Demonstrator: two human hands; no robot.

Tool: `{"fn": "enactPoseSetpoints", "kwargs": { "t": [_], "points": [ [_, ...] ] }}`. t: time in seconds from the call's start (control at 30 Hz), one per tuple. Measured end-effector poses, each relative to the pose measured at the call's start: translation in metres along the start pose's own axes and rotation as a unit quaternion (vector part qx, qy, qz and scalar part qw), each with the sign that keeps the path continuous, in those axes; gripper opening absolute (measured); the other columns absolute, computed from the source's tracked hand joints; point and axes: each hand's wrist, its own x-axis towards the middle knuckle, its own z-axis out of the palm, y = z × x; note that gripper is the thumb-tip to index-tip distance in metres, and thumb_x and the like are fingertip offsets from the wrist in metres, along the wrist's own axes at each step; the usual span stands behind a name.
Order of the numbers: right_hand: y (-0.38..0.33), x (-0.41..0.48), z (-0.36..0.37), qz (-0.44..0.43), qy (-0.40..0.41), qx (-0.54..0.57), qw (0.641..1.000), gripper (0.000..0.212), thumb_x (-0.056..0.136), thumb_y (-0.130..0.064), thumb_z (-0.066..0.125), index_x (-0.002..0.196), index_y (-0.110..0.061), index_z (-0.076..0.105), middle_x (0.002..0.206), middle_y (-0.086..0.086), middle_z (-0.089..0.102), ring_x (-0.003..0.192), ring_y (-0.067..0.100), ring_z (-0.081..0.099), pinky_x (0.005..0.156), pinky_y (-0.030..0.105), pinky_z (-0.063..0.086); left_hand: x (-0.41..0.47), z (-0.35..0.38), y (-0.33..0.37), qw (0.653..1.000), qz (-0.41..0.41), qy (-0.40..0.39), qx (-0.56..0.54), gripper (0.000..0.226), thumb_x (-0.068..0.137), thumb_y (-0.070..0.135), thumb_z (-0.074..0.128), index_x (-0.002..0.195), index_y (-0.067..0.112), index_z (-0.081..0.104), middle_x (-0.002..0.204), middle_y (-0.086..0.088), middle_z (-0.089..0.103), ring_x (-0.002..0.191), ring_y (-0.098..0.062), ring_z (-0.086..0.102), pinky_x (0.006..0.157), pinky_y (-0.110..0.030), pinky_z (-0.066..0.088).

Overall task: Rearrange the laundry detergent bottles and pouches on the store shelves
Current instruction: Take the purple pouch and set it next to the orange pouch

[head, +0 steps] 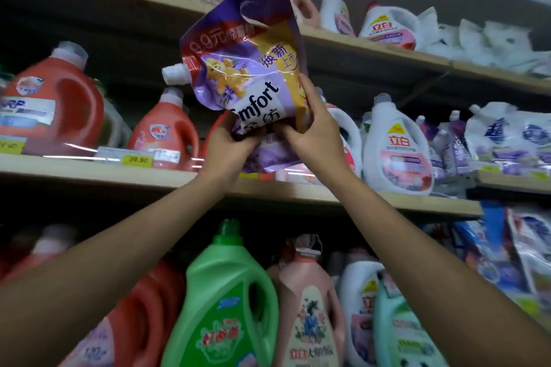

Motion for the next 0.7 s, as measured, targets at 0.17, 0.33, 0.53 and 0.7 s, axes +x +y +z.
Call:
{"fn": "enactPoseSetpoints", "kwargs": {
  "t": [0.17, 0.33, 0.53, 0.7],
  "points": [
    [0.013, -0.058, -0.068, 0.033, -0.044, 0.006, 0.999, 0.084, 0.069, -0.029, 0.07, 0.144, -0.033, 0.032, 0.136, -0.014, 0.053, 0.124, 0.007, 0.051, 0.097, 0.02, 0.041, -0.066, 0.044, 0.012, 0.997, -0.07, -0.042, 0.002, 0.044, 0.079, -0.014, 0.063, 0.121, -0.007, 0.053, 0.109, -0.005, 0.061, 0.067, 0.015, 0.062, 0.071, -0.007, 0.05],
    [0.029, -0.123, -0.146, 0.087, -0.093, -0.01, 0.992, 0.084, 0.071, -0.03, 0.073, 0.144, -0.031, 0.031, 0.139, -0.011, 0.053, 0.127, 0.006, 0.049, 0.103, 0.026, 0.041, -0.144, 0.1, 0.02, 0.988, -0.134, -0.067, 0.022, 0.039, 0.078, -0.006, 0.068, 0.115, 0.003, 0.059, 0.108, -0.003, 0.063, 0.074, 0.016, 0.061, 0.076, -0.006, 0.048],
    [0.048, -0.21, -0.239, 0.167, -0.124, -0.024, 0.978, 0.084, 0.072, -0.022, 0.074, 0.145, -0.024, 0.033, 0.131, -0.019, 0.047, 0.118, -0.011, 0.041, 0.091, -0.002, 0.033, -0.247, 0.179, 0.028, 0.969, -0.24, -0.065, -0.016, 0.039, 0.077, -0.005, 0.07, 0.114, 0.002, 0.058, 0.109, -0.005, 0.064, 0.093, -0.009, 0.061, 0.074, -0.006, 0.049],
    [0.076, -0.28, -0.309, 0.246, -0.151, -0.052, 0.956, 0.085, 0.076, -0.022, 0.076, 0.146, -0.028, 0.029, 0.137, -0.02, 0.044, 0.122, -0.008, 0.04, 0.085, -0.006, 0.031, -0.328, 0.24, 0.021, 0.941, -0.326, -0.076, -0.043, 0.042, 0.077, -0.007, 0.069, 0.117, -0.004, 0.057, 0.109, -0.007, 0.063, 0.085, -0.006, 0.063, 0.069, -0.007, 0.05]
  ]
}}
